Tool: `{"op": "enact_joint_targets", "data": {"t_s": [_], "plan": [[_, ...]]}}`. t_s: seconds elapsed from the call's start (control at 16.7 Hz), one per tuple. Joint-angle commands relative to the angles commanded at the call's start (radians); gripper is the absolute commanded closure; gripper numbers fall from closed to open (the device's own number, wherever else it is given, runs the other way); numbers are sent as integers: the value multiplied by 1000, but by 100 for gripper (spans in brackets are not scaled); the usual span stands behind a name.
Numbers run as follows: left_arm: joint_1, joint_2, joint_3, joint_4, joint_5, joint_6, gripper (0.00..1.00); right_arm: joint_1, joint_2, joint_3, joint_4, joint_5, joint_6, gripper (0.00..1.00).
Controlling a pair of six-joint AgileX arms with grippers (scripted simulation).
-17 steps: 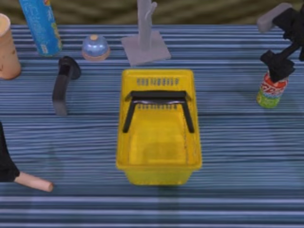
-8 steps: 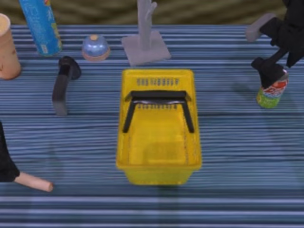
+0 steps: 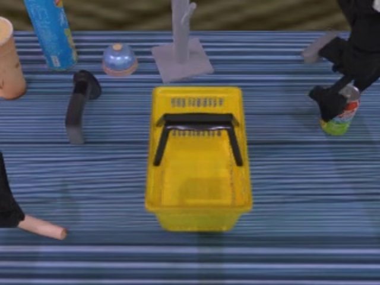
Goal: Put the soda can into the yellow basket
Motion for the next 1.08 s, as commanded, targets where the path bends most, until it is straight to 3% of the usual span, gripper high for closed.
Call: {"op": "enact_joint_targets", "data": {"t_s": [0.36,1.08], "plan": [[0,0,0,0,0,0,0,1,6,-48,51,0,1,0],[0,0,0,0,0,0,0,1,6,-48,51,0,1,90]]}}
